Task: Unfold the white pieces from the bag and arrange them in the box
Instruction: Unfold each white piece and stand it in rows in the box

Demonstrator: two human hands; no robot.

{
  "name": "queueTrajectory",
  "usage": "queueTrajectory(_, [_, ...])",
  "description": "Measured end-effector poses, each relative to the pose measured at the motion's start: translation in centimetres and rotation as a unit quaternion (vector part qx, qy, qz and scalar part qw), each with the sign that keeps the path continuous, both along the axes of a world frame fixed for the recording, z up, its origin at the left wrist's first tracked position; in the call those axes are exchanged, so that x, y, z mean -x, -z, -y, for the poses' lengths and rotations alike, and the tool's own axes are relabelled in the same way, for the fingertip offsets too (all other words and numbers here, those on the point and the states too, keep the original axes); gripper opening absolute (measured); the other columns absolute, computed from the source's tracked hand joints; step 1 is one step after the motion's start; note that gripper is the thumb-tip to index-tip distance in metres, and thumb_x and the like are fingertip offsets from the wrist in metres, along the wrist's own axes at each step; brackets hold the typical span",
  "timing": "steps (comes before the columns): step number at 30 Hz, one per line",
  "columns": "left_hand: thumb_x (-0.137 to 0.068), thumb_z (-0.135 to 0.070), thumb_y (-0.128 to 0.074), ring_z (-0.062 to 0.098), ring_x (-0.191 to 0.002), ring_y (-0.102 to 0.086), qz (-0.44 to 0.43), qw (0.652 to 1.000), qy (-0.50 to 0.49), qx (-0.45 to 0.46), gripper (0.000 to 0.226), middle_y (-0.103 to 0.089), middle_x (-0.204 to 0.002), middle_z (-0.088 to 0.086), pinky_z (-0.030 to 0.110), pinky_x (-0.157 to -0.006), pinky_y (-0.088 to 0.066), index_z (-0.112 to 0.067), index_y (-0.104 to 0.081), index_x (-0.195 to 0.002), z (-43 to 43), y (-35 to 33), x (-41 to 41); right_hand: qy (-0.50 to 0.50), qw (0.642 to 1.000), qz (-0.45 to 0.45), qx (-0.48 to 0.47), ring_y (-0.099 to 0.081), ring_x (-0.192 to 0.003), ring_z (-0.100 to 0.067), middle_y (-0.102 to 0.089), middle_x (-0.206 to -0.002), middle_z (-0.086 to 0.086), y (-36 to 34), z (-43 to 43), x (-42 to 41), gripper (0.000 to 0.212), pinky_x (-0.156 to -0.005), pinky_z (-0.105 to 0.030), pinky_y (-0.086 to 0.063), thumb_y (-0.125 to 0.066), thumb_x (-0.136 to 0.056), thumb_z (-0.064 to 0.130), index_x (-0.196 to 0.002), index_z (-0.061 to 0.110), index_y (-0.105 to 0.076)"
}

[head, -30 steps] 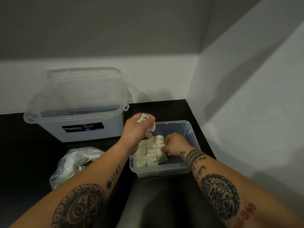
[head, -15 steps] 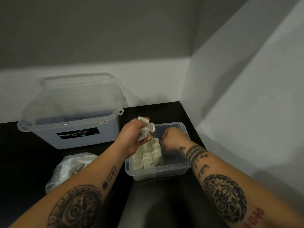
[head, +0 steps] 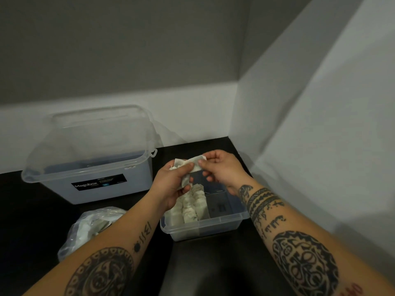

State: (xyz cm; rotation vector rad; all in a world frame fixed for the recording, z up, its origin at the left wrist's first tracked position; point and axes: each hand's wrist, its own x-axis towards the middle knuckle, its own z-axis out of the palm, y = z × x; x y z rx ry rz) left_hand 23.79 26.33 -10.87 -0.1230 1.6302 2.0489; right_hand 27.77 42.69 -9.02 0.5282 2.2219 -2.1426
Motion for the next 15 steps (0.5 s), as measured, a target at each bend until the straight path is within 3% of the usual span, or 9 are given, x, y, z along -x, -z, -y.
queueTrajectory(2, [-0.091, -0.021, -0.077, 0.014, -0.067, -0.064, 0.002, 1.000, 0.001, 0.003, 0.018, -0.070, -0.087, 0.005, 0.025, -0.050, -0.048, -0.019, -0.067, -0.106, 0.1, 0.0, 0.0, 0.028, 0.998, -0.028, 0.044, -0.067, -0.072, -0.013, -0.073, -0.093, -0.008, -0.1, 0.0, 0.1, 0.016, -0.063, -0.024, -0.057, -0.074, -0.091, 0.013, -0.105, 0.012, -0.067])
queueTrajectory(5, [-0.090, -0.022, -0.078, 0.014, -0.067, -0.064, -0.010, 1.000, 0.015, 0.020, 0.022, -0.070, -0.087, 0.004, 0.025, -0.051, -0.049, -0.016, -0.068, -0.109, 0.1, 0.0, -0.3, 0.040, 0.997, -0.064, 0.019, -0.070, -0.076, -0.012, -0.076, -0.094, -0.004, -0.4, 0.1, 0.3, 0.008, -0.065, -0.024, -0.057, -0.073, -0.092, 0.015, -0.100, 0.015, -0.072])
queueTrajectory(9, [-0.091, -0.035, -0.076, 0.016, -0.074, -0.065, -0.026, 0.999, -0.015, 0.019, 0.023, -0.075, -0.094, 0.004, 0.028, -0.057, -0.052, -0.021, -0.070, -0.108, 0.3, -0.1, -0.3, 0.039, 0.985, -0.117, -0.117, -0.072, -0.084, -0.010, -0.075, -0.089, 0.006, -0.8, -0.5, 0.9, 0.012, -0.070, -0.022, -0.058, -0.074, -0.091, 0.017, -0.087, 0.028, -0.072])
queueTrajectory(12, [-0.093, -0.035, -0.073, 0.015, -0.076, -0.066, -0.078, 0.996, -0.006, 0.049, 0.015, -0.076, -0.097, 0.001, 0.028, -0.061, -0.055, -0.027, -0.073, -0.106, 0.5, -0.2, -0.2, -0.041, 0.957, -0.110, -0.265, -0.068, -0.089, -0.005, -0.072, -0.090, 0.011, -1.2, -0.9, 1.0, 0.014, -0.081, -0.024, -0.057, -0.074, -0.091, 0.023, -0.083, 0.034, -0.070])
queueTrajectory(15, [-0.093, -0.030, -0.073, 0.016, -0.077, -0.065, -0.132, 0.988, 0.039, 0.076, 0.009, -0.074, -0.093, 0.003, 0.029, -0.062, -0.056, -0.027, -0.076, -0.102, 0.4, -0.4, -0.3, -0.091, 0.940, -0.109, -0.309, -0.066, -0.089, -0.002, -0.071, -0.090, 0.013, -1.7, -0.7, 0.8, 0.011, -0.081, -0.023, -0.056, -0.074, -0.090, 0.026, -0.083, 0.034, -0.070])
